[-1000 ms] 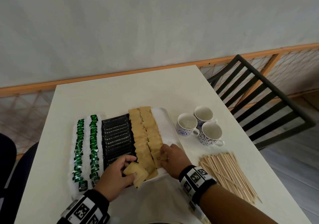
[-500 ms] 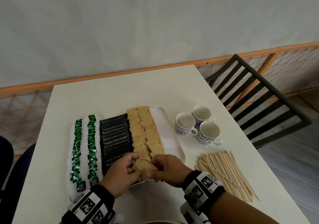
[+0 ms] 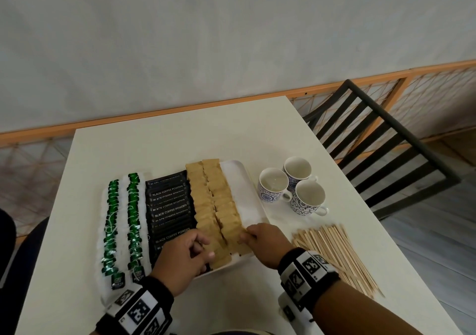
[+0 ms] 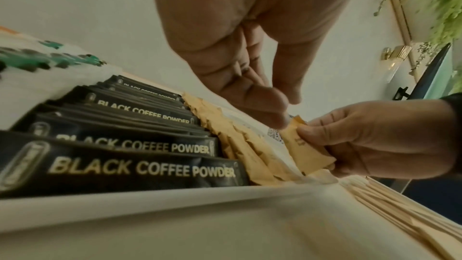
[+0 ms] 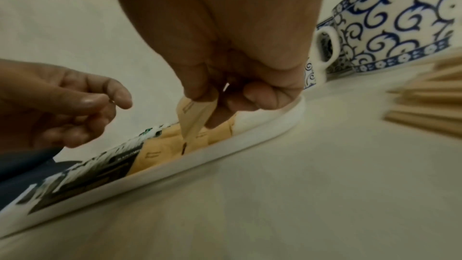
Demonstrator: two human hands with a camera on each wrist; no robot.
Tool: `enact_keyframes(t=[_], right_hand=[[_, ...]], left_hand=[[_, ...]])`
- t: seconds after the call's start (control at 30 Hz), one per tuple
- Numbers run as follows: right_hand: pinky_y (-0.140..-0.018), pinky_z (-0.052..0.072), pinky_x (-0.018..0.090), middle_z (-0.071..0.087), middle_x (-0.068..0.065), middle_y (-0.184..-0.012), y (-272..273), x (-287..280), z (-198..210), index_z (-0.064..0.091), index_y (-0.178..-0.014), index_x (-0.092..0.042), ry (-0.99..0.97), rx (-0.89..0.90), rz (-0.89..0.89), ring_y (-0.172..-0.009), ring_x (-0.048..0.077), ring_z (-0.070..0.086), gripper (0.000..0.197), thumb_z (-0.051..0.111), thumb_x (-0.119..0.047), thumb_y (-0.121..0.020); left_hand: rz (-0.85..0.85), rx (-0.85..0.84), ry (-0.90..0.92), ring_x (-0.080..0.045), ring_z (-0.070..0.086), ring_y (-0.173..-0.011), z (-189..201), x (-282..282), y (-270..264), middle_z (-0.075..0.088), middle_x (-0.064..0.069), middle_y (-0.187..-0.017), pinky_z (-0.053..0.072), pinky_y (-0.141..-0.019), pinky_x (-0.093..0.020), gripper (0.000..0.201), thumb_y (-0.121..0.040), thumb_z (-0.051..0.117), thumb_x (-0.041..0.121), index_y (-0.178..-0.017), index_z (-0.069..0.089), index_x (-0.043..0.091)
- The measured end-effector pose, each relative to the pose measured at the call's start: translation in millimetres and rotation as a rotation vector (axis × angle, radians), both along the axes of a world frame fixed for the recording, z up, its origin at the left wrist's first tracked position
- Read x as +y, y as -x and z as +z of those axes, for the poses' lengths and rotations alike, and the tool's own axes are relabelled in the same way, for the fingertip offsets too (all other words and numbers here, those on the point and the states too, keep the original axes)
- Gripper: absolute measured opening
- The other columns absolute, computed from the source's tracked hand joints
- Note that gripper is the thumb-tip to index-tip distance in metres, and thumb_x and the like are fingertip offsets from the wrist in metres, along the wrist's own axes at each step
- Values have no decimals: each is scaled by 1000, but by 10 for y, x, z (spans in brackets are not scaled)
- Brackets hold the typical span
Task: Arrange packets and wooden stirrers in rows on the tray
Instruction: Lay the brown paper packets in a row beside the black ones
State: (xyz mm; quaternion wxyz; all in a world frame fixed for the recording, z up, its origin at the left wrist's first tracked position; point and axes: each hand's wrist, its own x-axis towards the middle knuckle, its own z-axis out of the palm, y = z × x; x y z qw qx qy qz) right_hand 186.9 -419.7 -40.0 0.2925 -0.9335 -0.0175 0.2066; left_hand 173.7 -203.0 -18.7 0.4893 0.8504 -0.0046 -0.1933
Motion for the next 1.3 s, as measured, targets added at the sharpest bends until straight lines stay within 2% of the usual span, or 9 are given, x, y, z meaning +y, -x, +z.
enact_keyframes(t=[0.17,0.23,0.43,0.53,0.67,0.8,0.97,1.13,1.3], right_hand=[[-54,27,17,39,-12,-68,31,62,-98,33,-65,-28,27,6,-77,-77,17,44,36,55,-32,-94],[-54,27,17,42,-11,-70,26,93,-119,33,-66,-28,50,11,-81,-77,17,45,35,56,-31,-92],[-72,38,27,53,0,-92,-55,125,-86,45,-89,-22,100,39,-75,-83,19,47,18,61,-28,-90],[-71,42,29,58,6,-99,-66,128,-41,46,-94,-19,110,57,-89,-83,20,49,20,64,-25,-87],[-74,46,30,63,4,-101,-40,44,76,45,-116,-20,7,73,-137,-88,20,57,44,73,-25,-82],[-73,40,21,60,-10,-80,64,-349,424,60,-107,-19,-57,8,-56,-78,9,54,28,73,-26,-83],[-67,38,14,61,-8,-89,480,-903,599,66,-97,-22,244,19,57,-82,9,55,18,67,-36,-86],[-76,43,19,54,-13,-95,1150,-863,362,60,-107,-29,220,141,-44,-87,6,53,28,66,-46,-85],[-90,47,33,56,0,-126,1508,-675,111,48,-126,-26,311,104,-83,-110,23,56,55,64,-55,-82]], left_hand=[[-6,-8,-39,-16,67,-58,-30,94,39,66,-3,-73,51,-57,-23,15,-84,70,7,-88,64,20],[-10,-13,-54,-15,66,-58,-42,131,52,66,-4,-72,51,-57,-22,16,-84,70,7,-88,64,22],[-10,-12,-56,-15,67,-57,-25,162,81,66,-10,-71,50,-55,-19,17,-84,70,6,-89,64,21],[-17,-19,-62,-16,66,-57,-33,177,84,67,-8,-71,50,-53,-18,18,-83,71,6,-89,65,22],[-3,-4,-65,-17,66,-56,-21,206,98,66,-11,-69,50,-53,-19,18,-83,71,7,-90,64,22],[3,2,-84,-16,66,-57,-20,275,124,67,-7,-68,53,-58,-27,15,-84,71,9,-90,64,20],[-7,54,-97,-19,68,-59,-89,279,198,68,-7,-68,56,-60,-35,11,-84,71,11,-89,65,19],[-151,46,-84,-15,64,-58,-164,109,250,65,-2,-67,50,-56,-24,6,-83,73,18,-86,68,19],[-407,-30,-112,-2,56,-62,-237,-271,305,62,4,-69,48,-62,-17,7,-81,74,27,-82,68,29]])
